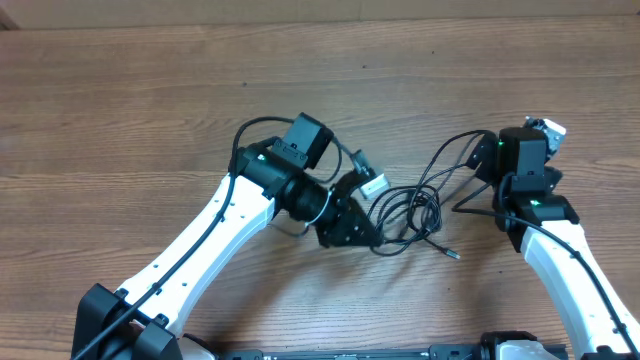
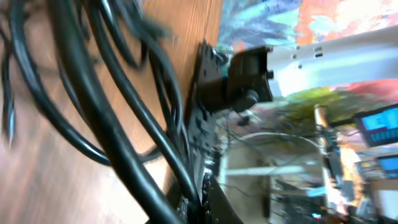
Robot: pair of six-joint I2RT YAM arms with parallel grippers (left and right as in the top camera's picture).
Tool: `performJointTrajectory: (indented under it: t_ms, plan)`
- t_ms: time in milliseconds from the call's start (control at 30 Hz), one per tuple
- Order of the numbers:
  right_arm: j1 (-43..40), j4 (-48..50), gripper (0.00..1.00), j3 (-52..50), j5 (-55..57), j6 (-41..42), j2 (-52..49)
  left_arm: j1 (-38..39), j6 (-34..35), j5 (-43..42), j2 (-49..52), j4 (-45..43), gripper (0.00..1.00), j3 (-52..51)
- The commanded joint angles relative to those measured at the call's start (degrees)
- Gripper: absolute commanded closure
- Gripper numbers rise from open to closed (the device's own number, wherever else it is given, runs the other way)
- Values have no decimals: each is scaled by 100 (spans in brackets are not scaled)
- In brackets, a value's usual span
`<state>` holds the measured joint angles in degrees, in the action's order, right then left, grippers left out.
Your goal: Untangle cables
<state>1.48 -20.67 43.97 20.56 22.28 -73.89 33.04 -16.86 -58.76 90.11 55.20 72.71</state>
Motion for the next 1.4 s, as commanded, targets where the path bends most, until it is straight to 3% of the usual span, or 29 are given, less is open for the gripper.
performJointTrajectory:
  t_ms: [0, 133, 233, 433, 567, 800, 1133, 1367]
  plan:
    - [-22, -79, 0, 111, -2046, -435, -15, 74, -68, -188, -136, -608, 96, 35]
    - [-22, -328, 0, 111, -3781, -811, -15, 74, 437, 103, -136, -1493, 96, 35]
    - [-22, -614, 0, 111, -4671, -890, -15, 74, 1263, 990, -136, -2046, 96, 37]
    - [-22, -1025, 0, 111, -5821, -890, -7, 66, 2752, 2706, -136, -2350, 96, 35]
    - [-22, -1123, 0, 111, -6161, -890, 22, 63, 3453, 3285, -136, -2365, 96, 37]
    - [-22, -1233, 0, 111, -6037, -890, 367, -46, 3628, 3136, -136, -2415, 96, 35]
    - [-15, -1956, 0, 111, -3709, -719, 433, -87, 3652, 2002, -136, -3069, 96, 37]
    - [-15, -1744, 0, 111, -3945, -710, 433, -20, 3683, 1952, -136, -3088, 96, 35]
